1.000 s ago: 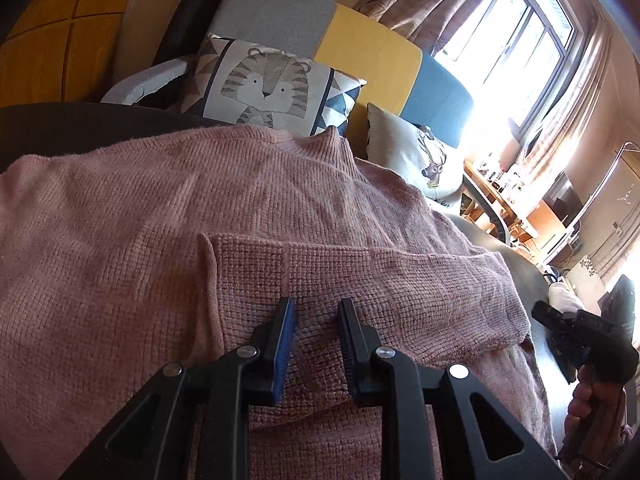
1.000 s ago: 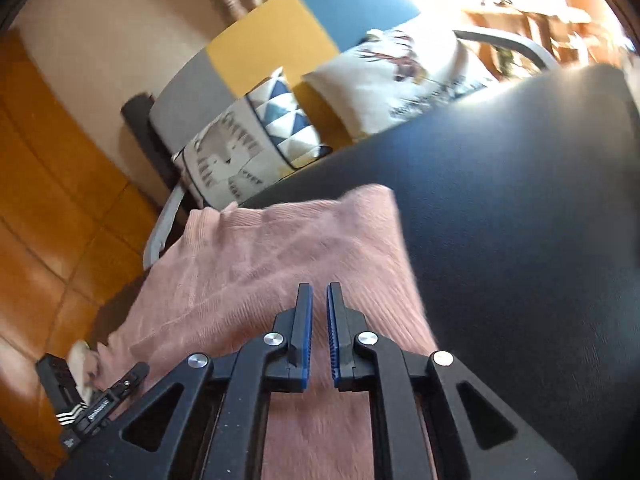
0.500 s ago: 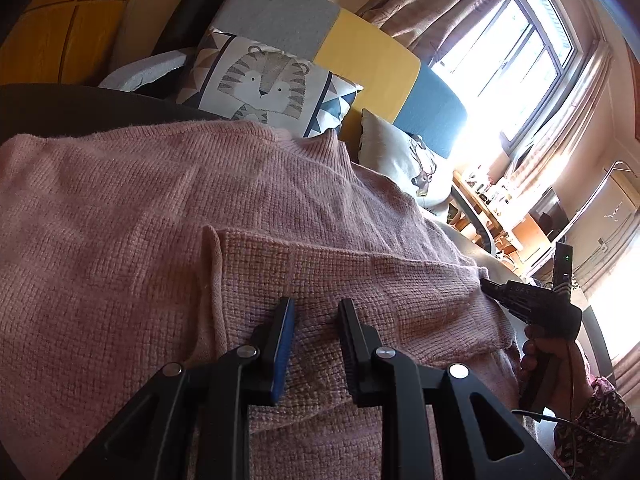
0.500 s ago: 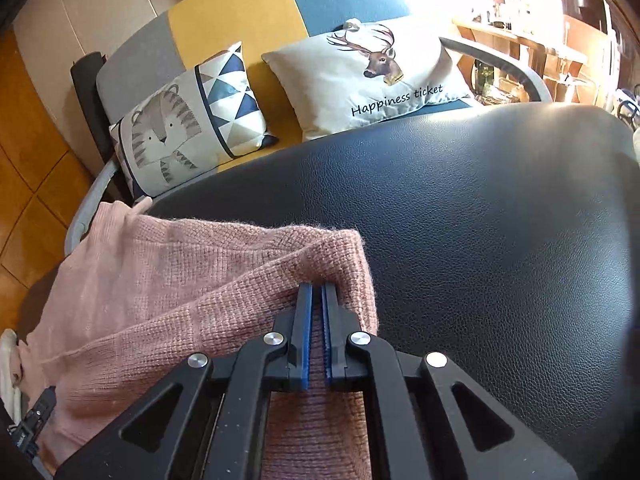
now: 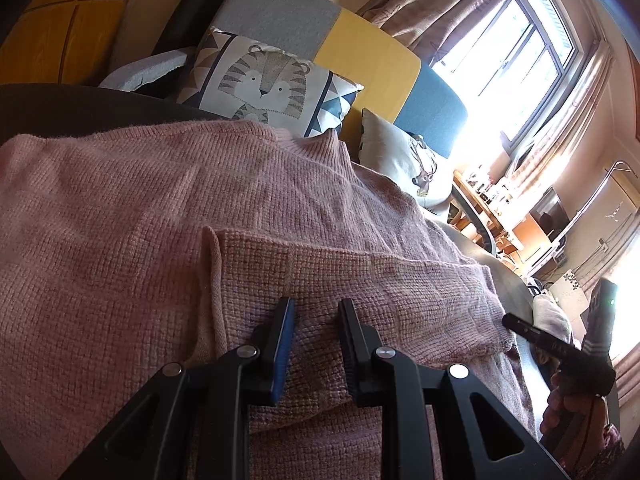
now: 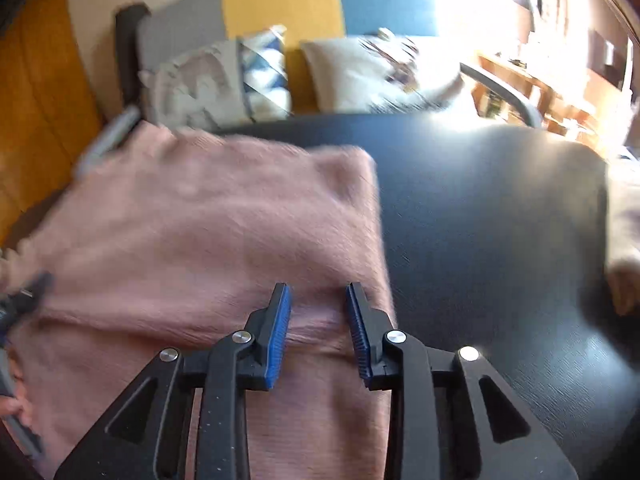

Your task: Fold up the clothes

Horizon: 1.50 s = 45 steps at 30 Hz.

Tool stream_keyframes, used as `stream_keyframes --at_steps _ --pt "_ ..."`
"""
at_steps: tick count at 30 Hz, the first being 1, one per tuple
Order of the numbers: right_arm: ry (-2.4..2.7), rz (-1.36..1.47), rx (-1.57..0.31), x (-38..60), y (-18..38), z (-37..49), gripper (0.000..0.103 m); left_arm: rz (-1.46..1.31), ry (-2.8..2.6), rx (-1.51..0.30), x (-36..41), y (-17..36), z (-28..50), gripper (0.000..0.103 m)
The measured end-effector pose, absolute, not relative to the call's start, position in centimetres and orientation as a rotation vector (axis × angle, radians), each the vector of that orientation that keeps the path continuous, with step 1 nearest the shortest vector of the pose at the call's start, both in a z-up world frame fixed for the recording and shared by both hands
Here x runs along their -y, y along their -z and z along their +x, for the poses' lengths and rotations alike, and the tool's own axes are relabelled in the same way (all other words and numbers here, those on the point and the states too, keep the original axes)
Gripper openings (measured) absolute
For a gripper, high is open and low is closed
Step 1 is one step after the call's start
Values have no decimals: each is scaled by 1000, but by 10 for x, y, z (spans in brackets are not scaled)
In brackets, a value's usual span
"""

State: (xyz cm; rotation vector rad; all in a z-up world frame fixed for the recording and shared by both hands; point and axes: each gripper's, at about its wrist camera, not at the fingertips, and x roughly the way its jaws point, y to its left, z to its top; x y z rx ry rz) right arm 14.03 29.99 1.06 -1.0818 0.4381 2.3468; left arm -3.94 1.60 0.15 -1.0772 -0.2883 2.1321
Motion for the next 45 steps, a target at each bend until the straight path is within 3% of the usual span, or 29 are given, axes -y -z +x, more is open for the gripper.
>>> stream_keyframes --at_steps 3,7,11,13,18,26,31,36,40,45 --pt "-2309 -1036 -502 -311 -9 145 31 -1079 -2128 293 -15 -1 -40 22" --pt "-2254 -1090 -404 -301 -14 132 32 -1080 -2123 299 -14 -1 -41 22" --pt "-2372 -977 -597 -277 -41 127 34 -1084 -2113 318 -13 0 -43 22" --pt "-2471 -982 -597 -253 -51 113 34 -1085 -2109 325 -12 0 -43 22" --pt "-2617 -1073 -360 -195 -48 69 34 -1089 -2093 351 -9 1 -45 22" --pt "-2588 -1130 -340 -189 -20 68 36 -1115 -2025 458 2 5 -52 22" --pt "-2584 -1126 -315 -185 -20 68 36 -1145 -2050 374 -2 -5 -52 22" --pt "-2587 -1123 -321 -185 -19 65 36 -1123 -2171 414 41 -28 -71 22" --pt "-2588 -1122 -322 -185 -19 65 37 -1107 -2332 502 108 -46 -96 22" --pt "-2588 -1122 -316 -184 -19 66 37 -1119 -2504 481 194 -55 -123 24"
